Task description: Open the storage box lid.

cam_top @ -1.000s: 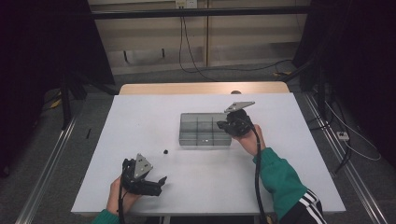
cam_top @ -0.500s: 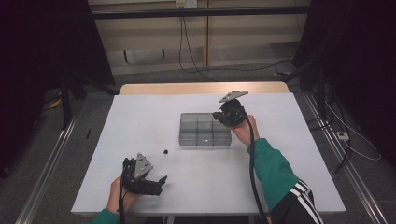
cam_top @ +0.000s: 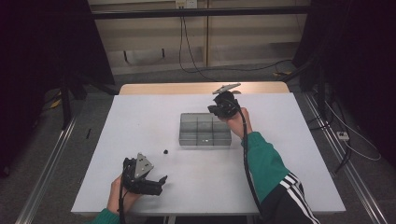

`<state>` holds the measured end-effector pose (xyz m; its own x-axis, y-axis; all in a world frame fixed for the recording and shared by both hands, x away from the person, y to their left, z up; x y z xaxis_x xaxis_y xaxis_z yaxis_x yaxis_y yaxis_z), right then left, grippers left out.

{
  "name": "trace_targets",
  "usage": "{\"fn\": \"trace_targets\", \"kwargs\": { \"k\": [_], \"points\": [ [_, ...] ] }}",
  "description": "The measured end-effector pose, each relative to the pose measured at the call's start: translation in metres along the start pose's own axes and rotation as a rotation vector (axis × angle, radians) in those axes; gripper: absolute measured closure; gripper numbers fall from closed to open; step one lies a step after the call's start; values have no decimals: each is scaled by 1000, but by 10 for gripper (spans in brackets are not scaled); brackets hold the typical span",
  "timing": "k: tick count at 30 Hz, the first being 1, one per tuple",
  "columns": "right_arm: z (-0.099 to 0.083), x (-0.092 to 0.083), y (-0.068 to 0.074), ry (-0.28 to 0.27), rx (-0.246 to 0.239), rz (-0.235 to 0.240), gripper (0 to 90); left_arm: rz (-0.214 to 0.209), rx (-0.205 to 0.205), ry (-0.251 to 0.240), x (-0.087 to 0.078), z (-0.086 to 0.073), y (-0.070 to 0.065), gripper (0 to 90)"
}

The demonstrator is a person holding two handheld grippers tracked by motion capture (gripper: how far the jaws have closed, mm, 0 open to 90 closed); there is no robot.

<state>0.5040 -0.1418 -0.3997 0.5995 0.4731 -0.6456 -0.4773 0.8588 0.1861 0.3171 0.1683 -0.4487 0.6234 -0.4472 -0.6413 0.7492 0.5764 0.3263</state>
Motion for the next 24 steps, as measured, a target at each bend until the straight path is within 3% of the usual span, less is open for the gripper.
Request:
{"fn": "trace_targets", "kwargs": {
  "k": [13,18,24],
  "points": [
    [10,41,-2,61,49,-46,900,-2,10,9,-1,-2,1,15],
    [11,56,-4,101,89,-64,900,-3,3,1,0,-1,-1,15],
    [14,65,-2,152,84,-84,900,-7,12,4,0,-1,-1,16]
  ]
}}
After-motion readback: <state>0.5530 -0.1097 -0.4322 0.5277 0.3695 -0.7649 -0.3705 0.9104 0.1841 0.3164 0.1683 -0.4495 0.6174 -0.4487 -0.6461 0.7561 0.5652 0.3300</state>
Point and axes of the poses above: each handheld gripper's, and its own axes: x roughly forward along the jaws, z roughly out of its top, y roughly to its left, the point moved 1 cm from there along x, roughly forward along the jaws, and after that the axes turned 12 degrees about x, right-handed, at the moved point
